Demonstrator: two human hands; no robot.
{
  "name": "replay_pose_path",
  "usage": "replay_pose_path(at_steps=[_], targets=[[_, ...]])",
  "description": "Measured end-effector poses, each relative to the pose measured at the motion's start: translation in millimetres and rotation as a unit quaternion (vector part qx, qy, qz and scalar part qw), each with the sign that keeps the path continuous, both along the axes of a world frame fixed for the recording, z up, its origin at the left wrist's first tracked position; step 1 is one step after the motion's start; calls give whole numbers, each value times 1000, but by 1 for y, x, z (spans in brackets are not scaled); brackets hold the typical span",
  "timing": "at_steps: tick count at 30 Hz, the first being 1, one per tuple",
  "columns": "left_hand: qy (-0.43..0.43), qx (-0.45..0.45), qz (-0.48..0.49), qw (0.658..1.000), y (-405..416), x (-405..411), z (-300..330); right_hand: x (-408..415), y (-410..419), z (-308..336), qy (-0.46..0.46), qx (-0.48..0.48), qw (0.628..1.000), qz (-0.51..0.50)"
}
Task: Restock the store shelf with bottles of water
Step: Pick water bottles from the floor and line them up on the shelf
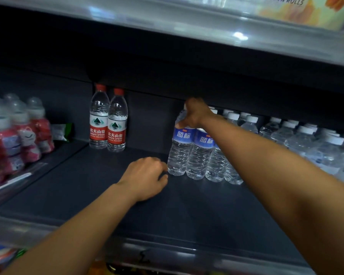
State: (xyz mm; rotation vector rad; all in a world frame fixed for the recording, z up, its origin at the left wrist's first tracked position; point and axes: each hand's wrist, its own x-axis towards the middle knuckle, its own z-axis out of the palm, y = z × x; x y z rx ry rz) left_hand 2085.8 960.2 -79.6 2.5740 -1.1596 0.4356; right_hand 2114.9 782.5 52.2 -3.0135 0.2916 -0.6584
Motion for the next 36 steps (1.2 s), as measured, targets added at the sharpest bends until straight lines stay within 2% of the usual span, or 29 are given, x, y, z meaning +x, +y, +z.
replay_pose_path(at_steps=[14, 22, 26, 32, 36], targets=[[-6, 5, -4, 1000, 4, -3, -2, 0, -7, -3, 12, 8, 1000, 15], [-13, -2, -4, 1000, 9, -15, 2, -17, -8, 1, -43, -75, 996, 15], [-12, 5, -1, 1000, 10, -29, 7, -48, -5, -6, -51, -103, 993, 36], [-27, 14, 9, 1000, 14, -71, 16, -114, 2, -46, 53, -127, 989, 48], [-27, 15, 12, 999, 23, -117, 17, -175, 16, -73, 60, -120, 989, 66]])
